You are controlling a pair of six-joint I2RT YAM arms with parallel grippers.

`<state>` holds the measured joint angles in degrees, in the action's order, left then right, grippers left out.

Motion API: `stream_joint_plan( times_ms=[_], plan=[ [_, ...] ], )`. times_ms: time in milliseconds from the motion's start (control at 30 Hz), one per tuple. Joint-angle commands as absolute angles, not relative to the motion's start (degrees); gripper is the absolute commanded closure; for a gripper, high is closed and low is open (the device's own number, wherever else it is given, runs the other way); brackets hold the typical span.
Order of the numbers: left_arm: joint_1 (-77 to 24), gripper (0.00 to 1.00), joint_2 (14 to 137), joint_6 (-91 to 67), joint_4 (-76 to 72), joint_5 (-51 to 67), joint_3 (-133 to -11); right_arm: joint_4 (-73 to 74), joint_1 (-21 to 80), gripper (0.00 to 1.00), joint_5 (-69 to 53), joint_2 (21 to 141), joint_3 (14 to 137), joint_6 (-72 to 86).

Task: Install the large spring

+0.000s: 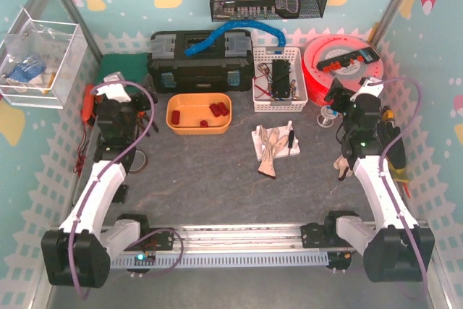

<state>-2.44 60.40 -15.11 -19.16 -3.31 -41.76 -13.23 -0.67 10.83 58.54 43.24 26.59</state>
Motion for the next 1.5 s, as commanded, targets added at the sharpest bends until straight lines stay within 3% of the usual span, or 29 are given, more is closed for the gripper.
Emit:
stream_joint_plan(
  times_ms=[0, 133, 300, 667, 867, 1033, 1467],
  plan=[
    [-2.59, 0.01, 56.58, -28.47, -2.14, 2.01, -43.34, 4.8, -0.88, 0.01, 5.16, 58.52, 44.73, 33.99],
    [-2.44, 0.01, 54.19, -31.01, -1.76, 19.38, -39.88, 6.64, -0.73, 0.08, -8.19, 60.83, 44.07, 33.73],
    [-2.25, 0.01, 55.33, -31.64, -0.41, 32.8, -36.83, 13.7, 0.86, 0.18, -12.46, 63.74, 41.66, 33.46],
    [-0.22, 0.01, 59.74, -30.0, 5.39, 42.8, -35.45, 14.52, 14.49, 0.41, -6.99, 64.36, 33.04, 37.57],
    [-0.17, 0.01, 59.38, -26.97, 8.35, 44.52, -35.48, 10.35, 17.65, 0.59, -4.2, 66.22, 30.25, 39.92],
    [-0.18, 0.01, 58.95, -25.83, 8.67, 50.1, -35.42, 9.36, 19.05, 0.63, -2.73, 69.41, 30.04, 40.87],
    [-0.19, 0.01, 58.81, -25.49, 8.96, 48.91, -35.29, 3.14, 20.65, 0.66, -2.53, 74.05, 26.91, 43.77]
  ],
)
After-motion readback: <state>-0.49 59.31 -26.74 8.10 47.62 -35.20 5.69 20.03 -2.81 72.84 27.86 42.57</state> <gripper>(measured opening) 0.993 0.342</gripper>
